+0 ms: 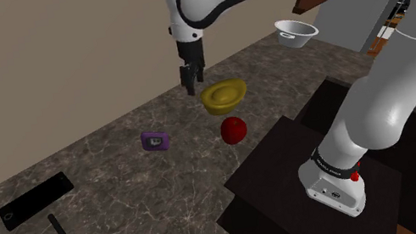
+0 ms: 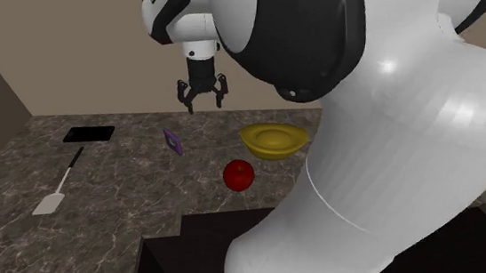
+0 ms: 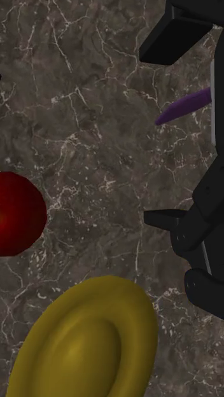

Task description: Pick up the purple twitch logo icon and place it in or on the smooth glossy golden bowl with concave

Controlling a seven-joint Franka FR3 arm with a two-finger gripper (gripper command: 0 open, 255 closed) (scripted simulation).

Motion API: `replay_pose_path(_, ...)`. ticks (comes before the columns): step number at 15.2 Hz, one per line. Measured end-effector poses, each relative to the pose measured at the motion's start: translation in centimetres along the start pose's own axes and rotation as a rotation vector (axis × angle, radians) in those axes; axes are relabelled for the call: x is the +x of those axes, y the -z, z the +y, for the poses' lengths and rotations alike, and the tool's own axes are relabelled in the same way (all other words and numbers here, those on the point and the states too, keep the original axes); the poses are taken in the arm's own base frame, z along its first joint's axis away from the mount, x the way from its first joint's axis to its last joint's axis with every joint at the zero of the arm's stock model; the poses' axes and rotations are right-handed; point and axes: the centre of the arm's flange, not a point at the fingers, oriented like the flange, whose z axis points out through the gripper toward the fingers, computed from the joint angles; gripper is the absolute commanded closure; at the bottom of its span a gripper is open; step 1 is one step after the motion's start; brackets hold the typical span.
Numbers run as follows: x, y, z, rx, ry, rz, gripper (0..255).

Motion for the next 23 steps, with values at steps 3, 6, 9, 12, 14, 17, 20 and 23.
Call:
replay_pose_path(3,3.6,-2.0,-1.8,-0.016,0.05,-0.018,0)
replay_pose_path(6,7.0,-3.6,-3.5,-0.033,0.1,-0.036,0)
replay_pose_path(9,10.4,-5.5,-5.6,-0.05,0.15,-0.054,0)
replay_pose_path(12,13.5,-7.7,-7.4,-0.066,0.2,-0.072,0)
replay_pose_path(14,15.7,-8.9,-8.8,-0.077,0.234,-0.083,0)
replay_pose_path(17,18.8,-11.2,-11.1,-0.094,0.283,-0.101,0)
replay_pose_path(20,20.6,-13.2,-12.8,-0.106,0.32,-0.115,0)
replay_pose_path(23,20.7,-14.8,-12.9,-0.108,0.326,-0.117,0)
